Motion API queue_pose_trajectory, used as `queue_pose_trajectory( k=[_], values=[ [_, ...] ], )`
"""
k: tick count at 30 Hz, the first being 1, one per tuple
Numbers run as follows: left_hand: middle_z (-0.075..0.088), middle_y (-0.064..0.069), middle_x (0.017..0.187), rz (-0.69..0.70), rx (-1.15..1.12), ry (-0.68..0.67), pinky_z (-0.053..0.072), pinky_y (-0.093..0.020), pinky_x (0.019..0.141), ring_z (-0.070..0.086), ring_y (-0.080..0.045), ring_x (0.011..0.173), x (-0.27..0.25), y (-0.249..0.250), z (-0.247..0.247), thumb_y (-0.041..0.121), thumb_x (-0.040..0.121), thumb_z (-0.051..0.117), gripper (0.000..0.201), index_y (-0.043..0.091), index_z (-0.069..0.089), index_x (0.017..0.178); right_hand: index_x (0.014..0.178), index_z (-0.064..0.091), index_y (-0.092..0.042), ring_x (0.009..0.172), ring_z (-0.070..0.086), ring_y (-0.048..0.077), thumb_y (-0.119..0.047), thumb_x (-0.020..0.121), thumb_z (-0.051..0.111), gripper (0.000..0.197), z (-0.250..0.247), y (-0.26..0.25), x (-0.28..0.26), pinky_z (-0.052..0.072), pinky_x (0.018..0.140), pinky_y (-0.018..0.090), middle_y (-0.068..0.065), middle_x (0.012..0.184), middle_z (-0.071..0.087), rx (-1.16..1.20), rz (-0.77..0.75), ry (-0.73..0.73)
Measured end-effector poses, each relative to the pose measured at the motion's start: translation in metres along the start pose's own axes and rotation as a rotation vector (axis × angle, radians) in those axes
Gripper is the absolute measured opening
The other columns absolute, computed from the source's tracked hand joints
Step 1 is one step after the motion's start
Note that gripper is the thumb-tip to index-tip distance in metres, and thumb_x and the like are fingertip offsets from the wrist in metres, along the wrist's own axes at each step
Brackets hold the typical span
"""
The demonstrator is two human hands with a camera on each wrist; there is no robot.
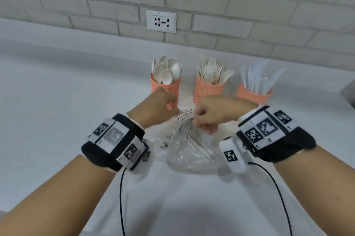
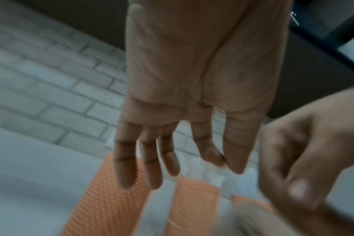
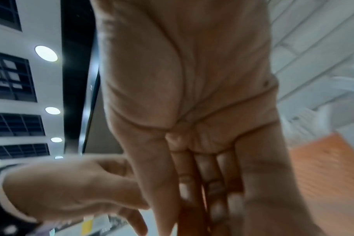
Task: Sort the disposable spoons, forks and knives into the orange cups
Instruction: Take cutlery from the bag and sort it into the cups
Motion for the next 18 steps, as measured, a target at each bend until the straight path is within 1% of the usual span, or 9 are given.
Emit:
queue_pose_trajectory(
  k=[2,4,6,7,8,11,14,16,18],
  values=[
    [0.047,-0.006,0.118,0.018,0.049,-0.222,0.040,-0.028,0.090,0.052,-0.023,0.106,-0.015,0.015,0.033,0.035,0.091,0.056,0.023,0.016,0.069,0.091,0.069,0.059,-0.015,0.058,0.064,0.015,-0.020,0.092,0.055,0.024,0.026,0.014,-0.005,0.055,0.063,0.025,0.004,0.068,0.066,-0.064,0.086,-0.083],
    [0.039,-0.009,0.126,-0.125,0.219,-0.340,0.040,-0.041,0.099,0.046,-0.029,0.116,-0.022,0.008,0.061,0.046,0.093,0.046,0.038,0.016,0.068,0.101,0.061,0.043,-0.025,0.054,0.053,0.011,-0.026,0.091,0.057,0.033,0.045,0.022,-0.006,0.047,0.058,0.022,-0.001,0.062,0.056,-0.165,0.140,-0.070],
    [0.035,-0.016,0.131,-0.233,0.357,-0.353,0.041,-0.045,0.098,0.045,-0.034,0.117,-0.025,-0.002,0.076,0.052,0.091,0.044,0.049,0.013,0.056,0.118,0.058,0.024,-0.027,0.052,0.042,0.009,-0.031,0.091,0.057,0.047,0.062,0.027,-0.004,0.034,0.051,0.018,-0.003,0.058,0.045,-0.261,0.168,-0.030],
    [0.034,-0.020,0.132,-0.252,0.372,-0.357,0.042,-0.043,0.095,0.047,-0.035,0.115,-0.025,-0.005,0.080,0.052,0.088,0.048,0.056,0.012,0.048,0.127,0.059,0.021,-0.027,0.053,0.041,0.009,-0.032,0.091,0.057,0.048,0.069,0.030,-0.002,0.031,0.050,0.018,-0.002,0.057,0.044,-0.276,0.177,-0.012],
    [0.033,-0.022,0.133,-0.258,0.366,-0.361,0.043,-0.041,0.093,0.051,-0.036,0.113,-0.026,-0.008,0.082,0.051,0.086,0.053,0.062,0.013,0.041,0.133,0.059,0.025,-0.027,0.055,0.043,0.011,-0.034,0.090,0.057,0.045,0.075,0.033,0.000,0.031,0.050,0.019,-0.001,0.059,0.045,-0.265,0.192,0.009],
    [0.035,-0.020,0.130,-0.235,0.323,-0.336,0.049,-0.042,0.092,0.056,-0.039,0.105,-0.027,-0.009,0.082,0.029,0.081,0.067,0.075,0.016,0.024,0.141,0.063,0.045,-0.016,0.067,0.051,0.017,-0.034,0.088,0.058,0.034,0.084,0.044,0.007,0.034,0.053,0.022,-0.002,0.063,0.049,-0.208,0.252,0.026],
    [0.038,-0.017,0.123,-0.144,0.238,-0.304,0.051,-0.046,0.088,0.056,-0.040,0.103,-0.028,-0.004,0.082,0.004,0.075,0.067,0.087,0.017,0.017,0.145,0.069,0.050,-0.011,0.071,0.052,0.019,-0.028,0.087,0.059,0.026,0.089,0.040,0.009,0.033,0.050,0.020,-0.001,0.064,0.048,-0.197,0.230,0.022],
    [0.039,-0.016,0.121,-0.072,0.185,-0.270,0.052,-0.042,0.084,0.056,-0.039,0.103,-0.030,0.000,0.081,-0.005,0.072,0.065,0.095,0.018,0.011,0.147,0.071,0.051,-0.011,0.071,0.052,0.018,-0.029,0.086,0.062,0.026,0.092,0.036,0.007,0.034,0.051,0.021,-0.001,0.065,0.050,-0.178,0.225,0.055],
    [0.037,-0.014,0.123,-0.003,0.149,-0.245,0.048,-0.032,0.077,0.056,-0.034,0.099,-0.032,0.005,0.078,-0.011,0.074,0.058,0.092,0.019,0.013,0.149,0.077,0.054,-0.010,0.075,0.053,0.019,-0.028,0.086,0.062,0.021,0.093,0.035,0.004,0.038,0.058,0.022,0.000,0.070,0.053,-0.131,0.244,0.053]
  ],
)
Point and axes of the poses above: each hand's wrist, its own x-axis towards the middle knuckle, its own z-axis out of the palm, y = z × x, the point moved 5 cm from there along x, towards the middle knuckle
